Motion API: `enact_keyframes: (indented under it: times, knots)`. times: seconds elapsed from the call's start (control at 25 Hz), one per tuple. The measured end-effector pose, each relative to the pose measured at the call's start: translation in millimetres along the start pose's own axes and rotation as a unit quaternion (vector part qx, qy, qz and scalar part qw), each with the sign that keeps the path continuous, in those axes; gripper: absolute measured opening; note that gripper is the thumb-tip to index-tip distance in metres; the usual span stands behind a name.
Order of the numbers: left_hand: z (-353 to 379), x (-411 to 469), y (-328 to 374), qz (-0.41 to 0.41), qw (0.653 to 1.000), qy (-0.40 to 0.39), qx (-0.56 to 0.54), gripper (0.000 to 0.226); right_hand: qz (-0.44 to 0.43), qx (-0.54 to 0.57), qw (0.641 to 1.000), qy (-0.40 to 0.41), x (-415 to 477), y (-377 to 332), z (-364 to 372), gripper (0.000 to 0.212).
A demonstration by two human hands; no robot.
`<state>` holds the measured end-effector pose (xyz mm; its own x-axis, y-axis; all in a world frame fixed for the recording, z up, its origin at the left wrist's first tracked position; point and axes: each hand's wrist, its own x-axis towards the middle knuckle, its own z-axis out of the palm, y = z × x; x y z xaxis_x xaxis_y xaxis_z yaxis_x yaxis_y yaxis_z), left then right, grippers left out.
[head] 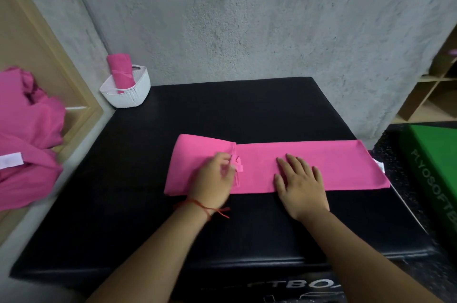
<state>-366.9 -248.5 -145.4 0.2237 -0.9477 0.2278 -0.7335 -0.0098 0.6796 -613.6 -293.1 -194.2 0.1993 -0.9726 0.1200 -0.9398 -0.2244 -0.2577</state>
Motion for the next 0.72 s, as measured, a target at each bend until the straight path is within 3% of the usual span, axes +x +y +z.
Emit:
enact_keyframes:
  times: [0.12, 0.2, 0.28, 0.4, 0.52, 0.6, 0.68, 0.72]
  knots:
    - [-54, 29, -44, -0.076, 0.986, 0.100, 0.111, 0.037, 0.000, 0.002, 1.000, 0.013, -3, 0, -1, 0.064]
    - [-78, 46, -73, -0.234, 0.965, 0.020, 0.119, 0.067, 0.003, 0.010, 1.000, 0.016, -4, 0, -2, 0.063]
    - [-87, 60, -85, -0.328, 0.938, -0.096, 0.056, 0.070, 0.003, 0.020, 0.999, 0.037, -6, -2, -3, 0.059]
    - [-93, 80, -82, -0.376, 0.898, -0.226, -0.023, 0.049, 0.002, 0.028, 0.995, 0.093, -9, 1, -3, 0.049]
    - [-102, 116, -63, -0.351, 0.868, -0.338, 0.099, 0.045, -0.007, 0.016, 0.989, 0.150, -14, 0, -1, 0.046]
    - [-104, 156, -37, -0.300, 0.884, -0.283, 0.218, 0.030, -0.025, 0.010, 0.981, 0.193, -16, -1, -1, 0.049]
    - [-95, 198, -19, -0.170, 0.936, -0.100, 0.291, 0.032, -0.051, -0.007, 0.971, 0.233, -18, -2, -1, 0.051]
    - [-86, 211, -15, -0.130, 0.957, 0.007, 0.261, 0.040, -0.063, -0.018, 0.967, 0.246, -19, -3, -1, 0.051]
